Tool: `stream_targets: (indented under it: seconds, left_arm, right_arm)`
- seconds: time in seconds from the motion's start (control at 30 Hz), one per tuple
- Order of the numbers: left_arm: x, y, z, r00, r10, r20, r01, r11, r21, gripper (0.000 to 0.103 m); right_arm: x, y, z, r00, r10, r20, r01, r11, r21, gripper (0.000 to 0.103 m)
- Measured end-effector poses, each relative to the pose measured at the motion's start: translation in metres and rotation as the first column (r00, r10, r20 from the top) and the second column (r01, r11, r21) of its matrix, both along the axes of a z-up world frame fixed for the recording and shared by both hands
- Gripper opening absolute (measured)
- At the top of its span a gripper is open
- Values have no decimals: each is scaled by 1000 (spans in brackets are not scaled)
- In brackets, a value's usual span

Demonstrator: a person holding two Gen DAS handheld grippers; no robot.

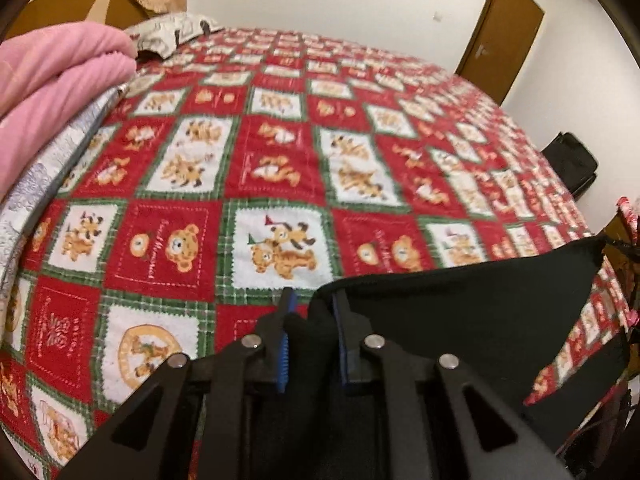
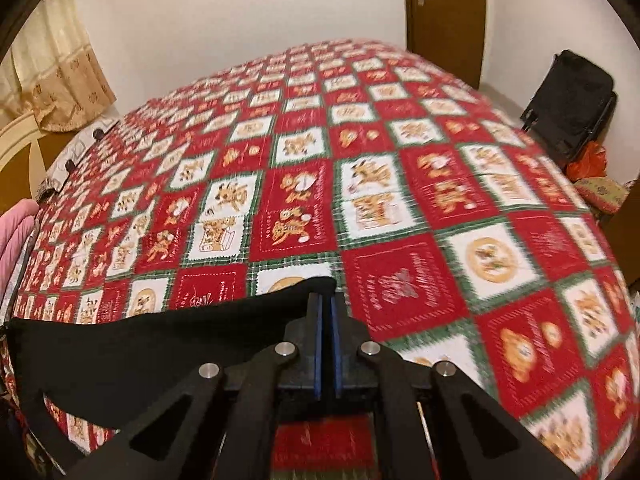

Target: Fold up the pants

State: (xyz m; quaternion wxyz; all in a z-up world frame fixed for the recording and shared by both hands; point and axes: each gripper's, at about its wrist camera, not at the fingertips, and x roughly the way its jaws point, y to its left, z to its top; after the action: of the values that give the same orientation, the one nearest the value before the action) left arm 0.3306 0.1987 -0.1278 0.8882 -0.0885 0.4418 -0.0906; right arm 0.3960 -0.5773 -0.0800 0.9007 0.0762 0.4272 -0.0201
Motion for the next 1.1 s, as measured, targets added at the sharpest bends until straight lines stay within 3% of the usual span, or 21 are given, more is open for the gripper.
stream_targets:
  seconds: [0.23,0.43,0.63,0.9,1.1]
  left_arm:
    - [-41,3,26,994,-20,109,28,996,-80,18]
    - [-82,8,32,984,-41,176,65,990,-129,18]
    - [-131,18,24,970,-63,236,106,979,-173,18]
    - [-182,23,-8,970,-79,229,127,971,-205,18]
    - [-195,14,-47,979,-127,160,147,982,-121,18]
  right_arm:
    - [-82,-3,36,993,-18,113,15,1000,21,3]
    - [-149,-1,46,987,-25,157,18,999,45,3]
    - [-204,-6,32,986,-52,159,41,996,74,3]
    - [-263,-22,-1,984,-110,141,90,986,143,3]
    - [-292,-19,-28,992,-104,75,94,988,124,4]
